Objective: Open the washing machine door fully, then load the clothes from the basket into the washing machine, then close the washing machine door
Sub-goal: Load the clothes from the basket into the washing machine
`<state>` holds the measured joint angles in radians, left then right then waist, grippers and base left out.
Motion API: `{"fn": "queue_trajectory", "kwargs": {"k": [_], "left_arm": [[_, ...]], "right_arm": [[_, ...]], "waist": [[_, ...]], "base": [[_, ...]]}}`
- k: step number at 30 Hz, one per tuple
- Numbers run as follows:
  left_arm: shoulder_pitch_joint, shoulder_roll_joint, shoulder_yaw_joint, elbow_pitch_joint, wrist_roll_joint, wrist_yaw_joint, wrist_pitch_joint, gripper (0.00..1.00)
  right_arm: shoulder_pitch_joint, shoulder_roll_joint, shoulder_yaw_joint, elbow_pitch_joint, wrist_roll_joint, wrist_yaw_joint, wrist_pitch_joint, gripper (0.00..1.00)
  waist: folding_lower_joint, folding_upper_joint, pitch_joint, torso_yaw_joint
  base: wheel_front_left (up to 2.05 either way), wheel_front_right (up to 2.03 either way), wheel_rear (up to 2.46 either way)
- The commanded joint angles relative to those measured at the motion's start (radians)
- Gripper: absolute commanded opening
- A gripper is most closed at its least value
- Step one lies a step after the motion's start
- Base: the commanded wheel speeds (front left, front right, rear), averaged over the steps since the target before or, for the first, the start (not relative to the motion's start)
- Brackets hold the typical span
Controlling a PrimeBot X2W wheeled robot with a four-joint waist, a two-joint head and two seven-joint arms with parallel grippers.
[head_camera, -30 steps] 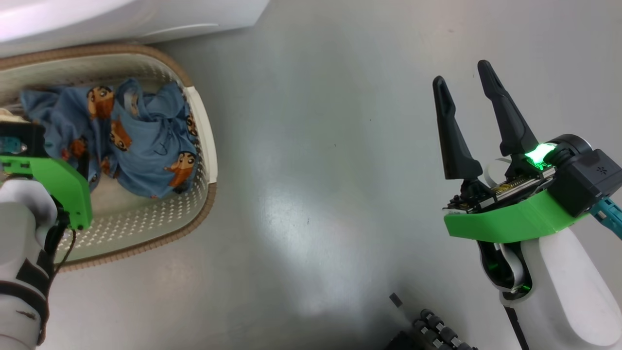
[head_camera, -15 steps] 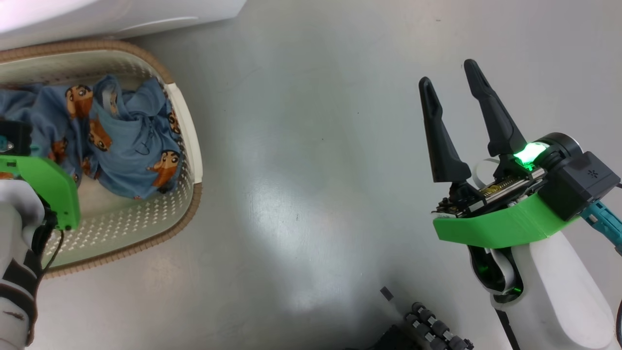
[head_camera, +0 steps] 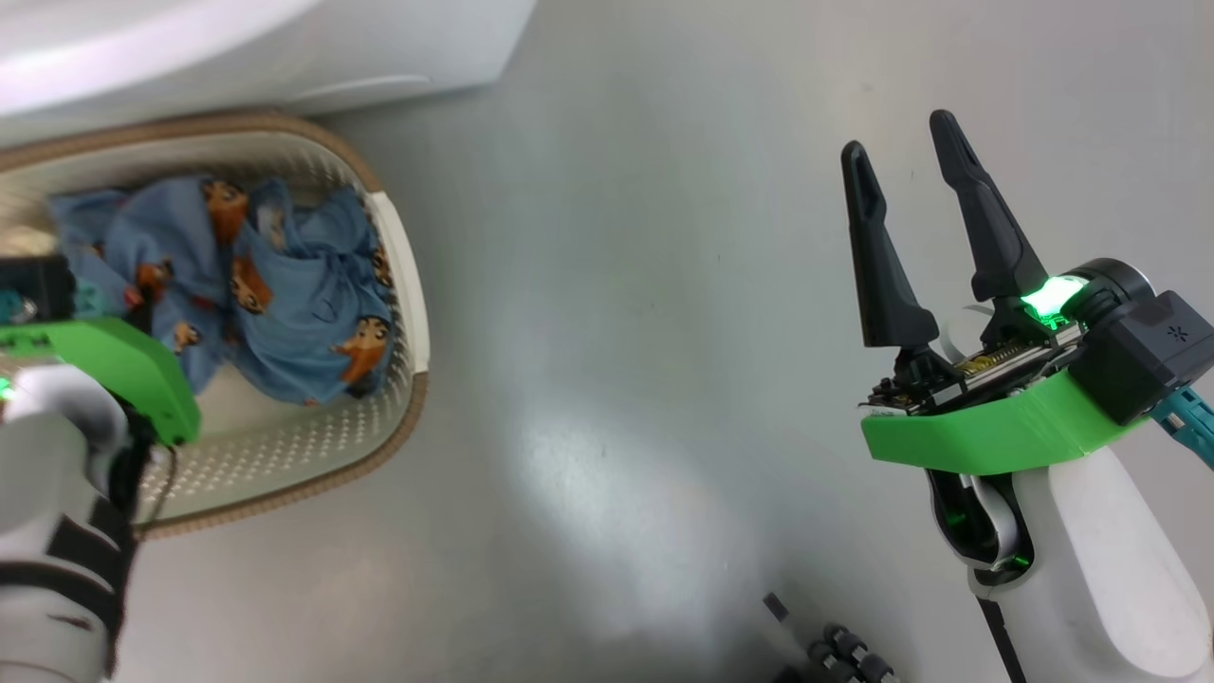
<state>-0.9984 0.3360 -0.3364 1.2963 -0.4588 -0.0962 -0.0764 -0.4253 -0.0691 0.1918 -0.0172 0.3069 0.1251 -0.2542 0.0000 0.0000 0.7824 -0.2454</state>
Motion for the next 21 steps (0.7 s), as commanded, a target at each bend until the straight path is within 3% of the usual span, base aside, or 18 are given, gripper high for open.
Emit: {"fn": "queue_trajectory", "kwargs": {"k": [1, 14, 21], "left_arm": [[0.046, 0.026, 0.029, -0.006, -0.015, -0.004, -0.033, 0.0], [0.193, -0.049, 0.038, -0.031, -0.044, -0.019, -0.182, 0.0], [0.301, -0.058, 0.074, -0.179, -0.023, 0.004, -0.185, 0.0]], "right_arm": [[0.028, -0.004, 0.012, -0.017, -0.004, 0.006, -0.008, 1.0], [0.103, -0.029, -0.018, 0.025, 0.006, 0.006, -0.008, 1.0], [0.161, -0.048, -0.031, 0.046, 0.011, 0.006, -0.008, 1.0]], "waist": [[0.0, 0.0, -0.05, 0.025], [0.0, 0.0, -0.272, 0.088], [0.0, 0.0, -0.384, 0.115]], "base": [[0.0, 0.0, 0.0], [0.0, 0.0, 0.0], [0.0, 0.0, 0.0]]}}
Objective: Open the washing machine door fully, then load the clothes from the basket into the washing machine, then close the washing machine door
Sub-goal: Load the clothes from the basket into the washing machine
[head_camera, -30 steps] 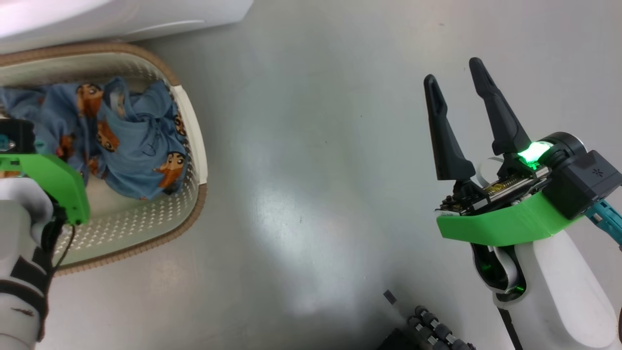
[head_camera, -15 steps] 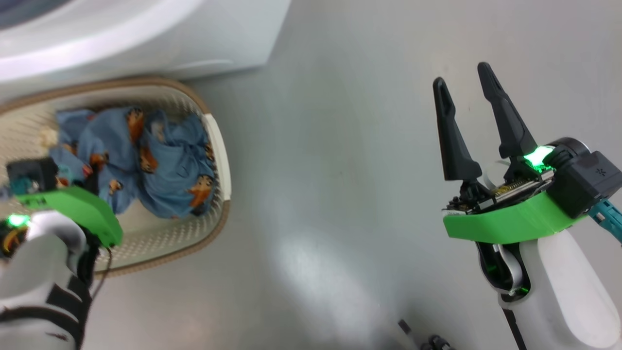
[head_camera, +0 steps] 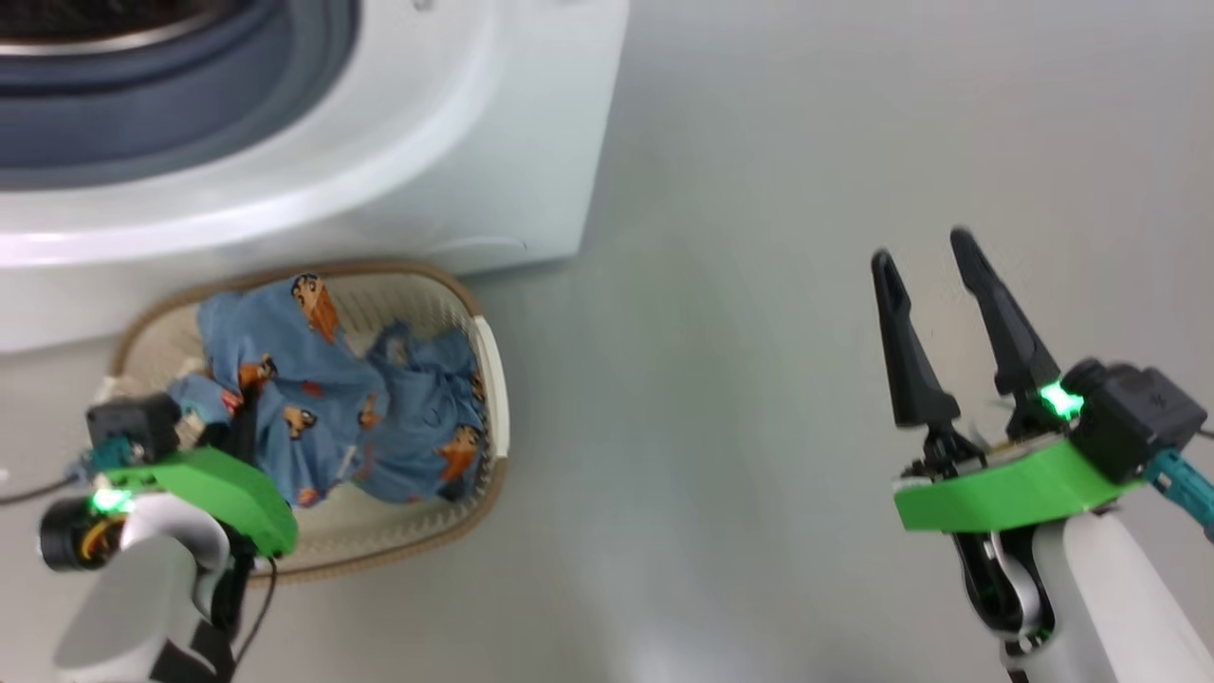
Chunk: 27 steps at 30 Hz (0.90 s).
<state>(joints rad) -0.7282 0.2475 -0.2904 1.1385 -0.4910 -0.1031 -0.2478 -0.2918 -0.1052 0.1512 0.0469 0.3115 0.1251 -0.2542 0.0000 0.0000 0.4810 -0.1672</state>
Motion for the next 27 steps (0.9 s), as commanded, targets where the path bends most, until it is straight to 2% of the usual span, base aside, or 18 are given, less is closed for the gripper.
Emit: {"fn": "queue_trajectory", "kwargs": {"k": [1, 11, 27], "left_arm": [[0.048, 0.03, 0.036, -0.043, 0.015, 0.015, -0.014, 0.0], [0.196, 0.004, 0.105, -0.242, 0.085, 0.031, -0.014, 0.0], [0.483, -0.053, 0.258, -0.636, 0.218, 0.026, -0.014, 0.0]], "right_arm": [[0.037, -0.015, 0.007, -0.015, 0.007, 0.006, -0.008, 1.0], [0.129, -0.029, -0.02, 0.004, 0.011, 0.006, -0.008, 1.0], [0.278, -0.042, -0.053, 0.017, 0.012, 0.006, -0.008, 1.0]], "waist": [[0.0, 0.0, -0.098, 0.04], [0.0, 0.0, -0.221, 0.073], [0.0, 0.0, -0.388, 0.145]], "base": [[0.0, 0.0, 0.0], [0.0, 0.0, 0.0], [0.0, 0.0, 0.0]]}}
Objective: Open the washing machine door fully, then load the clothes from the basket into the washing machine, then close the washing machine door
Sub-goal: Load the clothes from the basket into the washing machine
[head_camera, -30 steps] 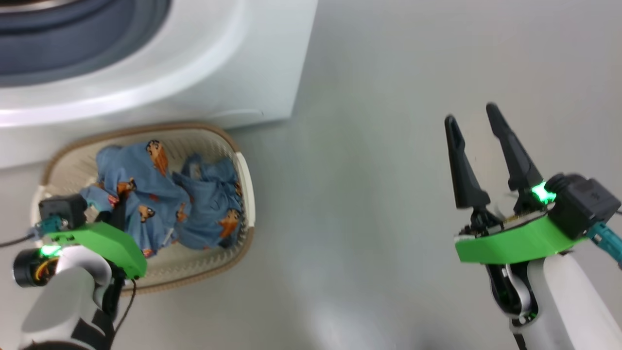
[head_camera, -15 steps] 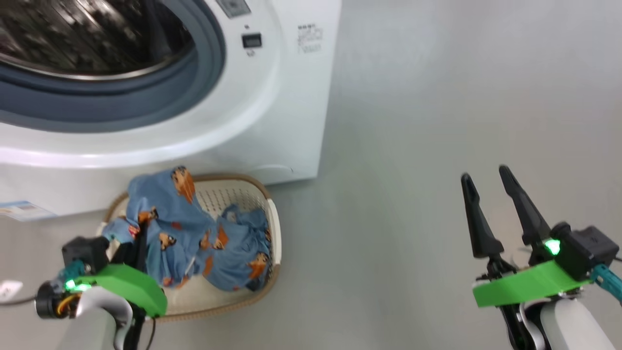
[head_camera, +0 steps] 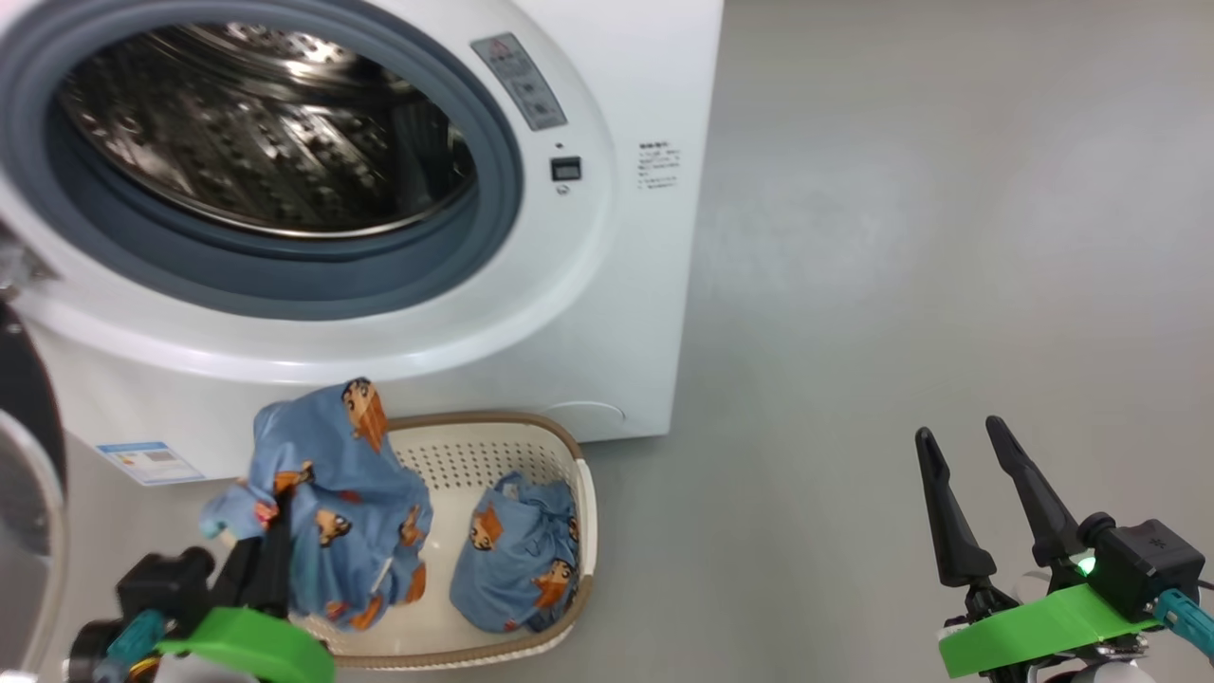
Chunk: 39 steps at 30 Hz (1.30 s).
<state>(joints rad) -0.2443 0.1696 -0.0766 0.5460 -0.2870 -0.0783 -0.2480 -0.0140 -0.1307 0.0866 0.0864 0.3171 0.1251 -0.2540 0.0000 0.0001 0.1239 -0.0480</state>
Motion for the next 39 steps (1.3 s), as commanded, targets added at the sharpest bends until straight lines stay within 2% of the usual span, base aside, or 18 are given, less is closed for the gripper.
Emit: {"fn": "queue_trajectory", "kwargs": {"k": [1, 9, 15, 27, 39], "left_arm": [[0.013, 0.022, 0.055, -0.069, 0.016, 0.0, -0.014, 0.0], [0.149, -0.019, 0.128, -0.258, 0.056, 0.005, -0.014, 0.0], [0.204, -0.049, 0.164, -0.343, 0.082, 0.005, -0.014, 0.0], [0.203, -0.08, 0.194, -0.374, 0.108, -0.007, -0.014, 0.0], [0.074, -0.089, 0.223, -0.36, 0.121, -0.023, -0.014, 0.0]], "right_arm": [[0.002, -0.017, 0.011, -0.022, 0.006, 0.006, -0.008, 1.0], [0.013, -0.012, 0.006, -0.027, 0.007, 0.006, -0.008, 1.0], [0.015, -0.01, 0.001, -0.03, 0.006, 0.006, -0.008, 1.0], [0.002, -0.007, 0.0, -0.032, 0.007, 0.006, -0.008, 1.0], [-0.059, 0.007, -0.006, -0.047, 0.005, 0.006, -0.008, 1.0]], "waist": [[0.0, -0.0001, -0.032, 0.028], [0.0, -0.0001, -0.032, 0.031], [0.0, -0.0001, -0.015, 0.033], [0.0, -0.0001, 0.013, 0.024], [0.0, -0.0001, 0.141, 0.012]], "base": [[0.0, 0.0, 0.0], [0.0, 0.0, 0.0], [0.0, 0.0, 0.0], [0.0, 0.0, 0.0], [0.0, 0.0, 0.0]]}}
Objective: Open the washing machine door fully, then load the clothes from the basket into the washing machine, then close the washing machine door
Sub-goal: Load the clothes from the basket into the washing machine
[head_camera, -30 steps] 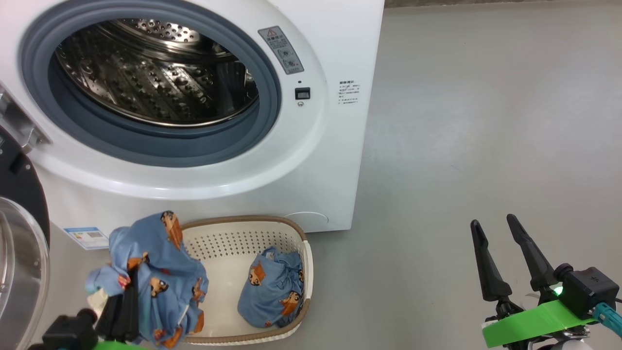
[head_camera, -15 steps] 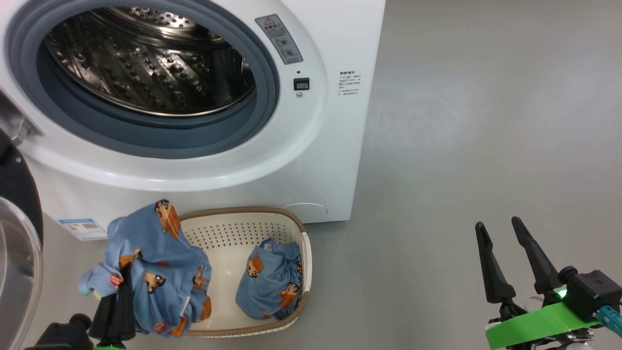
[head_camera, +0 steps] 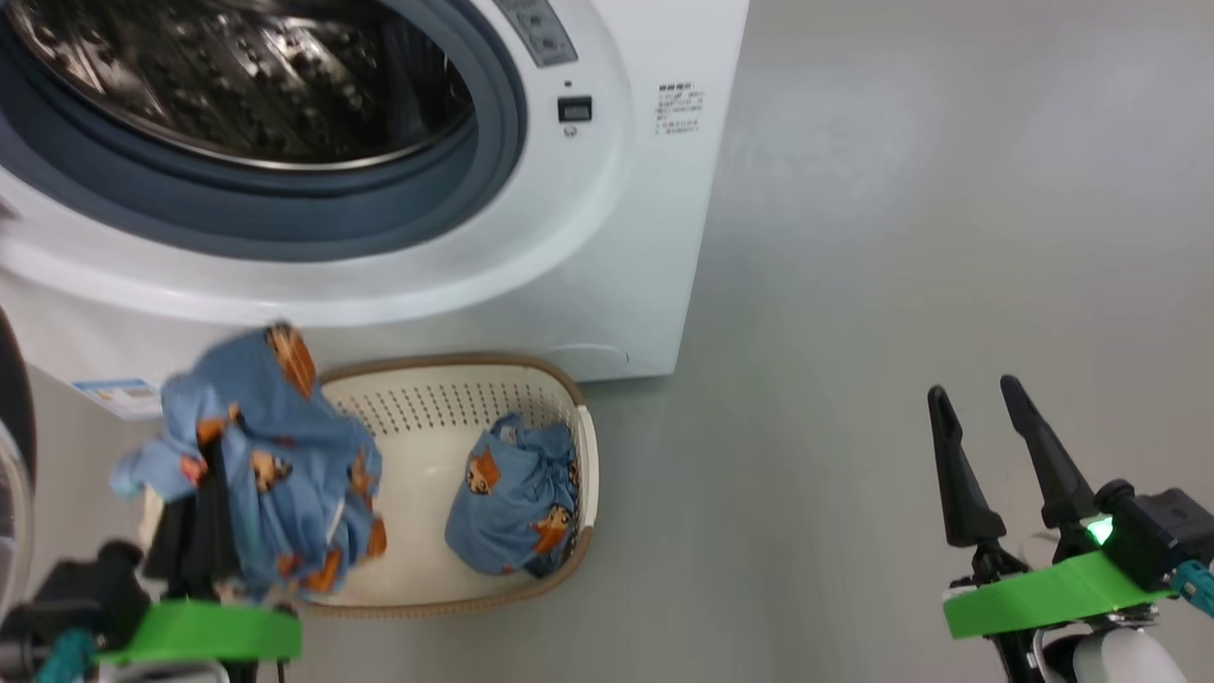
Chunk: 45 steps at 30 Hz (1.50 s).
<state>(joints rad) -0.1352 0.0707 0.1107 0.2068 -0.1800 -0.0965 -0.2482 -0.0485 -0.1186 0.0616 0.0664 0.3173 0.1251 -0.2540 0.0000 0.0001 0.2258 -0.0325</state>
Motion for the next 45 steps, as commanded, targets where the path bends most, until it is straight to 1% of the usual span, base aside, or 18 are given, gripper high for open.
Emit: {"fn": "queue_trajectory", "kwargs": {"k": [1, 4, 10, 17, 21, 26, 27, 28, 32, 36, 39, 42, 45], "left_arm": [[-0.055, 0.01, 0.039, -0.015, 0.014, -0.006, -0.014, 0.0], [-0.128, 0.009, 0.046, -0.002, 0.015, -0.008, -0.014, 0.0], [-0.315, 0.029, 0.077, 0.038, 0.012, -0.011, -0.014, 0.0], [-0.556, 0.093, 0.09, 0.16, 0.039, -0.014, -0.014, 0.0], [-0.677, 0.125, 0.081, 0.255, 0.067, -0.011, -0.014, 0.0], [-0.819, 0.161, 0.047, 0.401, 0.111, -0.011, -0.014, 0.0], [-0.848, 0.165, 0.042, 0.439, 0.113, -0.011, -0.014, 0.0], [-0.848, 0.165, 0.042, 0.439, 0.113, -0.011, -0.014, 0.0], [-0.962, 0.187, 0.034, 0.591, 0.109, -0.014, -0.014, 0.0], [-1.052, 0.221, 0.027, 0.722, 0.104, -0.019, -0.014, 0.0], [-1.111, 0.245, 0.028, 0.79, 0.093, -0.022, -0.014, 0.0], [-1.158, 0.266, 0.025, 0.794, 0.087, -0.025, -0.014, 0.0], [-1.186, 0.277, 0.019, 0.74, 0.088, -0.028, -0.014, 0.0]], "right_arm": [[-0.031, -0.003, 0.018, -0.029, 0.004, 0.006, -0.008, 1.0], [-0.054, 0.0, 0.018, -0.032, 0.004, 0.006, -0.008, 1.0], [-0.111, 0.008, 0.023, -0.038, 0.003, 0.006, -0.008, 1.0], [-0.169, 0.02, 0.048, -0.035, 0.003, 0.006, -0.008, 1.0], [-0.185, 0.028, 0.059, -0.036, 0.008, 0.006, -0.008, 1.0], [-0.201, 0.038, 0.075, -0.04, 0.01, 0.006, -0.008, 1.0], [-0.205, 0.039, 0.077, -0.04, 0.011, 0.006, -0.008, 1.0], [-0.205, 0.039, 0.077, -0.04, 0.011, 0.006, -0.008, 1.0], [-0.218, 0.044, 0.091, -0.037, 0.013, 0.006, -0.008, 1.0], [-0.227, 0.049, 0.107, -0.036, 0.017, 0.006, -0.008, 1.0], [-0.231, 0.053, 0.118, -0.038, 0.02, 0.006, -0.008, 1.0], [-0.233, 0.056, 0.123, -0.041, 0.022, 0.006, -0.008, 1.0], [-0.233, 0.058, 0.124, -0.044, 0.022, 0.006, -0.008, 1.0]], "waist": [[0.0, -0.0001, 0.053, -0.004], [0.0, -0.0001, 0.097, -0.005], [0.0, -0.0001, 0.181, -0.015], [0.0, -0.0001, 0.243, -0.044], [0.0, -0.0001, 0.265, -0.063], [0.0, -0.0001, 0.292, -0.089], [0.0, -0.0001, 0.299, -0.094], [0.0, -0.0001, 0.299, -0.094], [0.0, -0.0001, 0.316, -0.119], [0.0, -0.0001, 0.329, -0.147], [0.0, -0.0001, 0.339, -0.167], [0.0, -0.0001, 0.35, -0.18], [0.0, -0.0001, 0.361, -0.186]], "base": [[0.0, 0.0, 0.0], [0.0, 0.0, 0.0], [0.0, 0.0, 0.0], [0.0, 0.0, 0.0], [0.0, 0.0, 0.0], [0.0, 0.0, 0.0], [0.0, 0.0, 0.0], [0.0, 0.0, 0.0], [0.0, 0.0, 0.0], [0.0, 0.0, 0.0], [0.0, 0.0, 0.0], [0.0, 0.0, 0.0], [0.0, 0.0, 0.0]]}}
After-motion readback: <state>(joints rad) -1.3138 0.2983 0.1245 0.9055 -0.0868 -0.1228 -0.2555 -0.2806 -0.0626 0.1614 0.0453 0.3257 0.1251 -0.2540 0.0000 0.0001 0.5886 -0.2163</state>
